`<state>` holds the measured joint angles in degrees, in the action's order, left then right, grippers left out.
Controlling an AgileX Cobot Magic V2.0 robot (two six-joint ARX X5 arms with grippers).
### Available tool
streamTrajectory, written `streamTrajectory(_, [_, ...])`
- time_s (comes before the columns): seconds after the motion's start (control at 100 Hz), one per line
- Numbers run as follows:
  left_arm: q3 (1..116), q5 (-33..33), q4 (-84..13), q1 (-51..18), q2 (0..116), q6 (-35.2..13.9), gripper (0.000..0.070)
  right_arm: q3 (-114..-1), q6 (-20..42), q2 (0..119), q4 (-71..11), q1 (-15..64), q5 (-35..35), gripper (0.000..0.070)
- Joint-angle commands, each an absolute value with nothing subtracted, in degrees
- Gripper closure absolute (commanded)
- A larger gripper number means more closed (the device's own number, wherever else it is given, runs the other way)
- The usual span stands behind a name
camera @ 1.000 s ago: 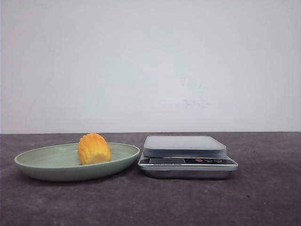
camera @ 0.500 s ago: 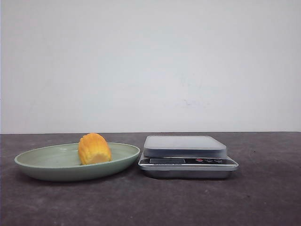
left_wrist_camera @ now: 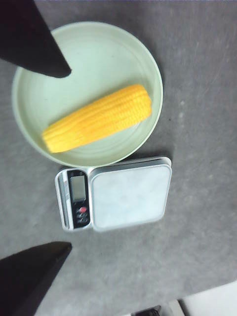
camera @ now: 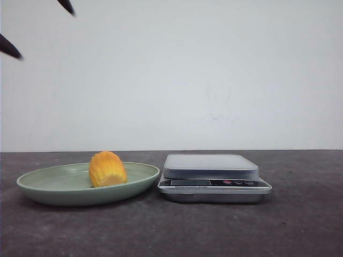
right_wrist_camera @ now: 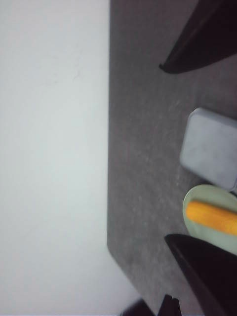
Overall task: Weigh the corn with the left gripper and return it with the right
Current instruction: 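Lower the left gripper onto the yellow corn cob and grasp it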
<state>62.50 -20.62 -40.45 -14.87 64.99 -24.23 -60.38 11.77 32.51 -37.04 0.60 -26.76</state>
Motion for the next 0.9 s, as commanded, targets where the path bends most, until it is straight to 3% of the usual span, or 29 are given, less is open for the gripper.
streamTrajectory(0.0, [63.3, -19.0, -38.8, -15.6, 70.0, -24.8, 0.0082, -60.9, 10.7, 32.9, -37.2, 0.7, -26.4, 0.0039])
streamTrajectory(0.51, [63.3, -18.4, -33.9, -24.3, 96.6, -25.1, 0.0085, -60.9, 9.9, 32.9, -41.2, 0.8, -24.3, 0.0041])
streamTrajectory(0.55, [63.3, -18.4, -33.9, -24.8, 97.5, -25.1, 0.0152, -60.9, 9.9, 32.9, -41.6, 1.0, -23.7, 0.0041])
streamTrajectory(0.58, [63.3, -18.4, -34.0, -25.1, 98.1, -25.0, 0.0266, -60.9, 9.8, 32.9, -41.8, 1.3, -23.6, 0.0041])
streamTrajectory(0.6, [63.3, -18.5, -34.1, -25.3, 98.4, -24.9, 0.0383, -60.9, 9.8, 32.9, -42.1, 1.4, -23.6, 0.0041])
streamTrajectory(0.64, [63.3, -18.5, -34.6, -25.6, 98.6, -24.3, 0.0693, -60.9, 9.8, 32.9, -42.3, 1.7, -23.5, 0.0041])
streamTrajectory(0.68, [63.3, -18.3, -34.6, -25.8, 98.6, -23.4, 0.067, -60.9, 9.6, 32.9, -42.7, 1.9, -23.5, 0.0041])
streamTrajectory(0.7, [63.4, -18.3, -34.6, -25.8, 98.5, -23.1, 0.07, -60.9, 9.6, 32.9, -42.9, 2.0, -23.4, 0.0041])
streamTrajectory(0.89, [65.6, -20.2, -35.0, -26.0, 94.4, -21.6, 0.07, -60.9, 8.6, 32.9, -44.1, 2.7, -21.2, 0.0041])
